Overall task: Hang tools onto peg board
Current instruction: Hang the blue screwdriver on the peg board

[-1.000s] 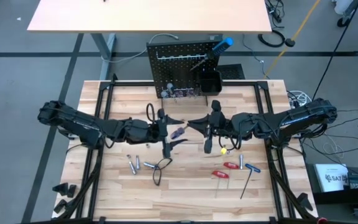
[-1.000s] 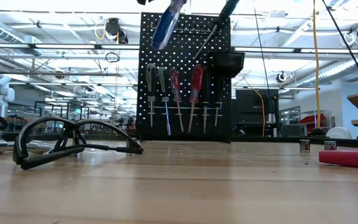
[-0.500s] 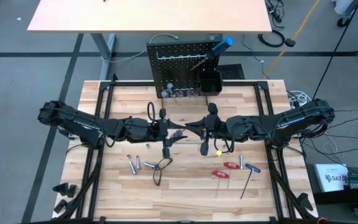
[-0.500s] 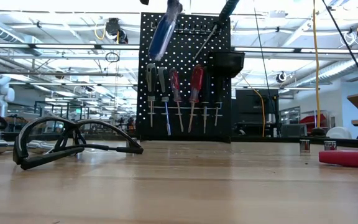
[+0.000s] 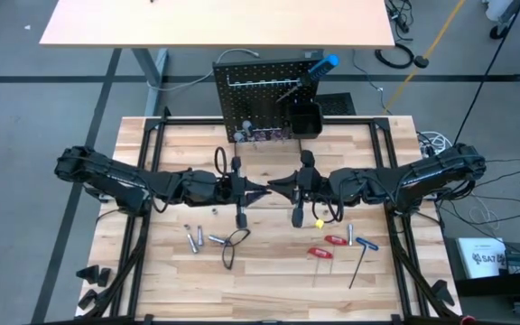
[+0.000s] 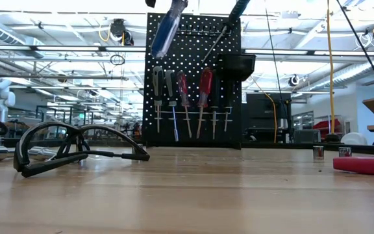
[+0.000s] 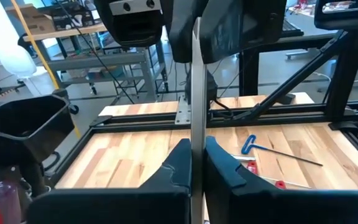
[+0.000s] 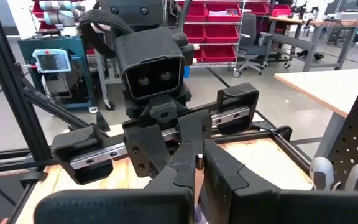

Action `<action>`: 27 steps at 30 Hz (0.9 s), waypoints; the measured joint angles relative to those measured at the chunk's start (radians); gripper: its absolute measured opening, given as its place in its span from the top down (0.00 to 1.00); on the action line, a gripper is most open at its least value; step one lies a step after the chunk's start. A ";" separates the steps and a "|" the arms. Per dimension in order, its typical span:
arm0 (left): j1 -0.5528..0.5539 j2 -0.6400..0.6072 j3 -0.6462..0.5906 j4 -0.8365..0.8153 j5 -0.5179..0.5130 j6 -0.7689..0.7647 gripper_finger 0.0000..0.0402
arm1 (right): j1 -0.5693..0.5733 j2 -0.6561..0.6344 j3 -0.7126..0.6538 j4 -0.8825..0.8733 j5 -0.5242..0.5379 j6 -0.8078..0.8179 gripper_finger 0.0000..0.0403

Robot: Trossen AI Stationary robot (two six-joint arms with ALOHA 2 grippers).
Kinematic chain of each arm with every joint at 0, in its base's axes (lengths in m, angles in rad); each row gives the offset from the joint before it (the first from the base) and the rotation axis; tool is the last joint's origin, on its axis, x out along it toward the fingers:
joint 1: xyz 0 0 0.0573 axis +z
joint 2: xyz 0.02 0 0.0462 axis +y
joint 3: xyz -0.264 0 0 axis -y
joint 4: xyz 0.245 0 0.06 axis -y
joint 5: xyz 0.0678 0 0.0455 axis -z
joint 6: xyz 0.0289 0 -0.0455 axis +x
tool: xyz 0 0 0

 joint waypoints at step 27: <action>0.083 -0.062 0.129 -0.481 0.277 -0.526 0.97 | 0.070 0.056 0.000 -0.093 0.109 -0.980 0.50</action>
